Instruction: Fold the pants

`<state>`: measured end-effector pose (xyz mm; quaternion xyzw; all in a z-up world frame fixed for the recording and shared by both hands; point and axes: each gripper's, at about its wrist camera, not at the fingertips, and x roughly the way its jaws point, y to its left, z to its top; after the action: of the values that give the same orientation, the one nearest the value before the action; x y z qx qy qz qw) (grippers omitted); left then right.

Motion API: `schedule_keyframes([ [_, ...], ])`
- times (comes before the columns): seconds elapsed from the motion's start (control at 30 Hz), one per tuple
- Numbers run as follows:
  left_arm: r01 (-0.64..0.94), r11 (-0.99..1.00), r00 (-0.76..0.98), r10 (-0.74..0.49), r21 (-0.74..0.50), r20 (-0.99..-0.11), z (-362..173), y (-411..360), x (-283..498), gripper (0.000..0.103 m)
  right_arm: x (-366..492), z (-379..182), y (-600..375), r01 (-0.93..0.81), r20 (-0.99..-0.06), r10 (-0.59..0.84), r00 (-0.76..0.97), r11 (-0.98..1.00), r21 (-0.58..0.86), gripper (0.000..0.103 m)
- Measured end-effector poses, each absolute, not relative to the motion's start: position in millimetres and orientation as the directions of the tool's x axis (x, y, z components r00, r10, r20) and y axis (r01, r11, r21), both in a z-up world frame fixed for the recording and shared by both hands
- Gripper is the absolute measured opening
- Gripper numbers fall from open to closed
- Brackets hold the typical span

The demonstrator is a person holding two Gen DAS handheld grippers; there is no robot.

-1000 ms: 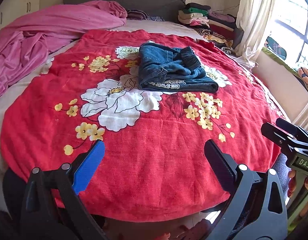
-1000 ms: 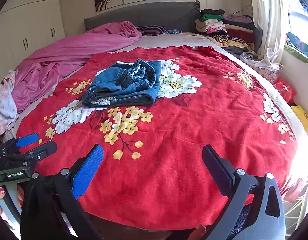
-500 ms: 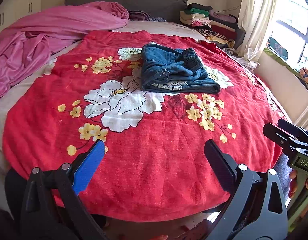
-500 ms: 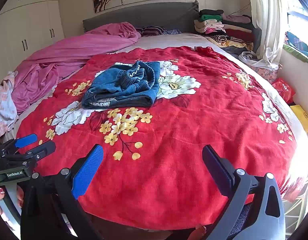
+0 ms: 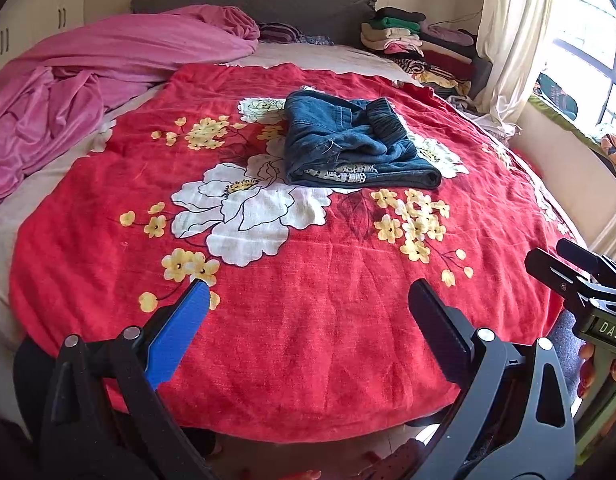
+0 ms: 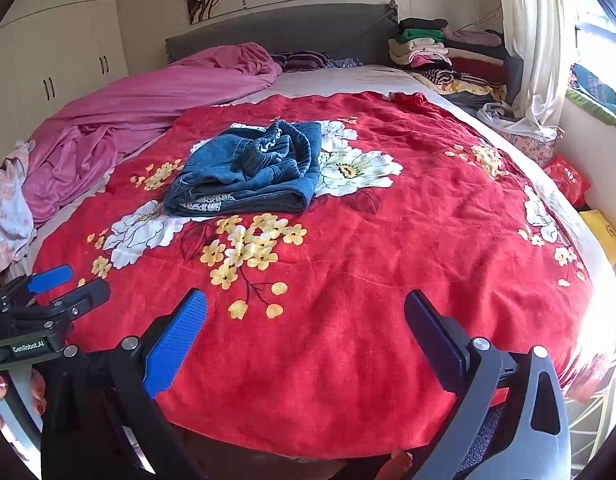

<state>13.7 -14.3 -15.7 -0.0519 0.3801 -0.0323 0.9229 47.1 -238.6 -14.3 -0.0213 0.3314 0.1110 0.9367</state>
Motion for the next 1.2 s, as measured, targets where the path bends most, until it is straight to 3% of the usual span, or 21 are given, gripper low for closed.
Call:
schedule_keyframes([
  [1.2, 0.029, 0.993, 0.700, -0.101, -0.113, -0.707, -13.8, -18.3, 11.0, 0.093, 46.3, -14.5, -233.2, -0.222, -0.628, 0.187, 0.755, 0.975, 0.022, 0.099],
])
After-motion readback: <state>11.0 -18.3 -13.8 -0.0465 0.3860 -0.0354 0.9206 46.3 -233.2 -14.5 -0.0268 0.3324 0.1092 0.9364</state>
